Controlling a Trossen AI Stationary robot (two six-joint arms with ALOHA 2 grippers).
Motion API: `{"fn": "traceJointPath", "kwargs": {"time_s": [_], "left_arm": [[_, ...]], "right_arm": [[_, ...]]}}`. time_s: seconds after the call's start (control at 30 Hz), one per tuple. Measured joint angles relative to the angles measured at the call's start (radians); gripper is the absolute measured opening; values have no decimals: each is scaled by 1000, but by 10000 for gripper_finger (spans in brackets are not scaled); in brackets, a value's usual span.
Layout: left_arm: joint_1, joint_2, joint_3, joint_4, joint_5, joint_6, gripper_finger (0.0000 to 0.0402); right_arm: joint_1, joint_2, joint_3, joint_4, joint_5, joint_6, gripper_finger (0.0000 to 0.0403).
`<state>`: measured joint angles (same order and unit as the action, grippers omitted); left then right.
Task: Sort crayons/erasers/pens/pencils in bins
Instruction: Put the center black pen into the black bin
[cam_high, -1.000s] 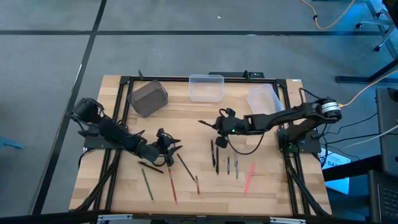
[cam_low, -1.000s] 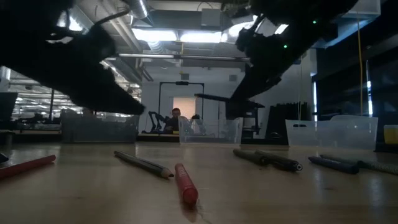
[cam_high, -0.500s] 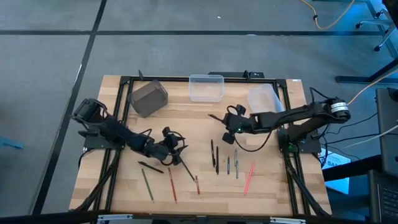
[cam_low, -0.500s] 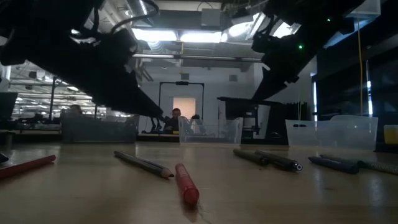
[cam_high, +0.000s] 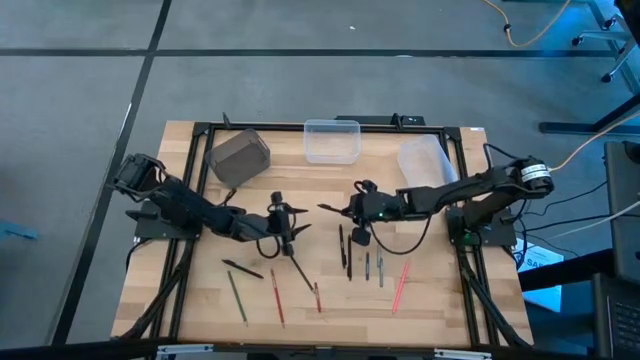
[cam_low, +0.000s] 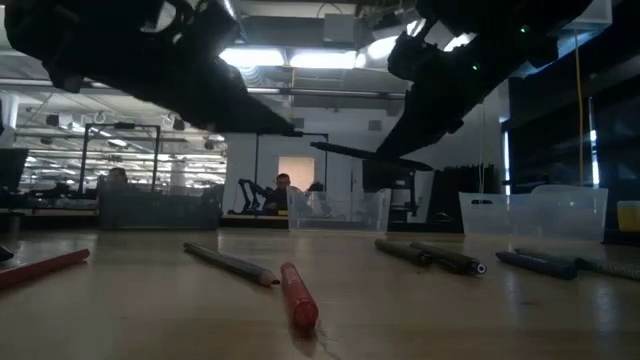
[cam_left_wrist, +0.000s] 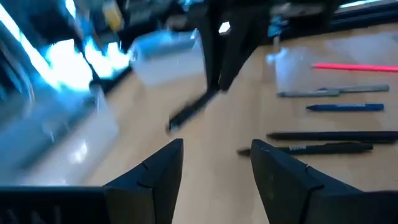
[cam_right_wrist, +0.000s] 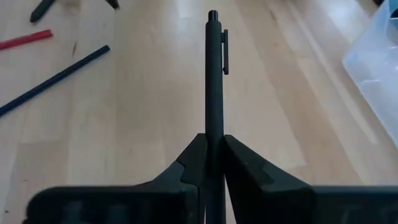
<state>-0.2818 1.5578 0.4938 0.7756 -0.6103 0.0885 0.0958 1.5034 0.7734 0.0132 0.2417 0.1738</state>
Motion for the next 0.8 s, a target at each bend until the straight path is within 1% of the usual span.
{"fn": "traceJointPath", "kwargs": {"time_s": [0.07,0.13,0.17,0.23,0.33,0.43,0.53,0.67,0.8], "left_arm": [[-9,0,8,21,0,124,182],[-12,2,42,-6,0,248,182],[-10,8,69,-33,1,290,182],[4,29,134,-138,5,341,183],[34,82,253,-301,-8,384,183],[55,132,355,-428,-58,394,183],[68,172,421,-540,-61,394,178],[74,219,471,-593,-61,405,172],[75,240,484,-593,-69,418,159]], "right_arm": [[2,5,0,0,-1,21,49],[1,7,0,3,-15,53,49],[1,7,0,14,-32,69,49],[1,7,0,33,-55,100,49],[2,7,0,53,-62,129,49],[9,7,0,50,-60,146,49],[16,7,0,53,-60,165,49],[19,7,0,54,-60,182,49],[19,7,0,52,-60,185,49]]}}
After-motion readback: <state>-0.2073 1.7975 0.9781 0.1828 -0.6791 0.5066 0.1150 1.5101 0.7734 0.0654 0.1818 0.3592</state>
